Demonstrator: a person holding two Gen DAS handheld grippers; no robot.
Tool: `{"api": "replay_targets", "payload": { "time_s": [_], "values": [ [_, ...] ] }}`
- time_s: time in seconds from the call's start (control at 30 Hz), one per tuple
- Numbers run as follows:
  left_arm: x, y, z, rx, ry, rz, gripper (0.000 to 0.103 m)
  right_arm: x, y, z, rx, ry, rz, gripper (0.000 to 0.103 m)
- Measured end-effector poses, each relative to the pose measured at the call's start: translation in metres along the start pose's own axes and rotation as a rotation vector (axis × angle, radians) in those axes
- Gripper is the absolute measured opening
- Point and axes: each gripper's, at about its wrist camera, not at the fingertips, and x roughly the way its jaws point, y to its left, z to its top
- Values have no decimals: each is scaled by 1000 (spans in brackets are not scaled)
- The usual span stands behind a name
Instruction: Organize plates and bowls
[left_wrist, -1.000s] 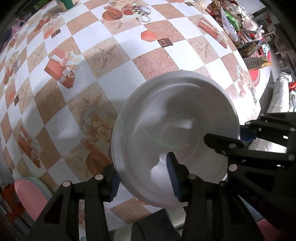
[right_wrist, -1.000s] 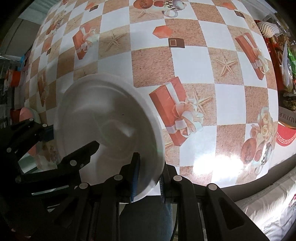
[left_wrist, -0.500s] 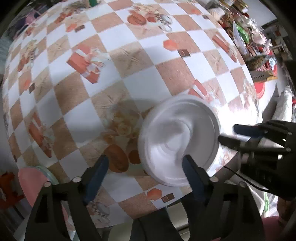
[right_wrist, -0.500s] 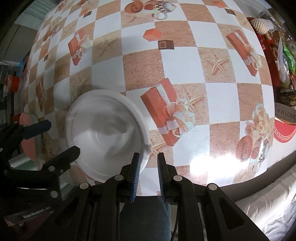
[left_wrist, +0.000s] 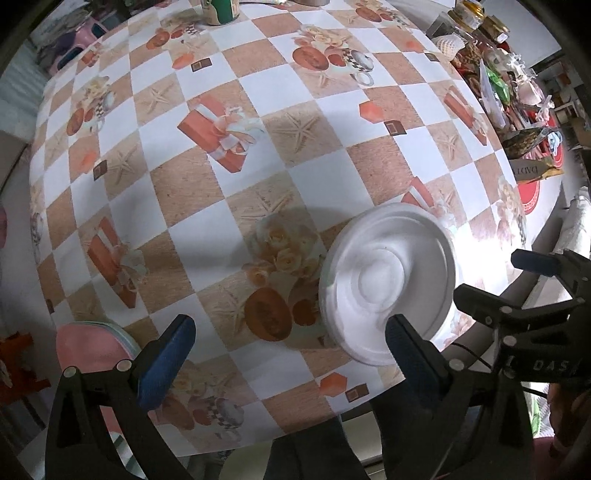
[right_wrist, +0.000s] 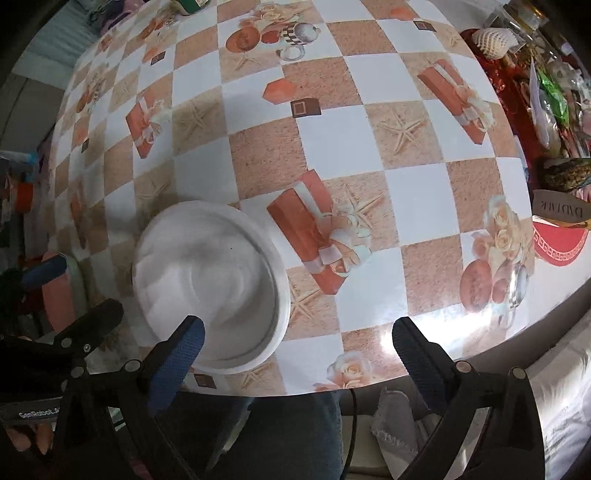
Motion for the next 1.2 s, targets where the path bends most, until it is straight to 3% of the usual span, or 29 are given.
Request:
{"api": "replay_targets", "payload": {
  "time_s": [0.63, 1.2],
  "values": [
    [-20, 23, -20, 22, -54, 53, 103, -9, 38, -14, -13, -47, -39, 102],
    [-29, 29, -27, 26, -99, 77, 103, -7, 46, -26, 1, -52, -44, 102]
  ]
}}
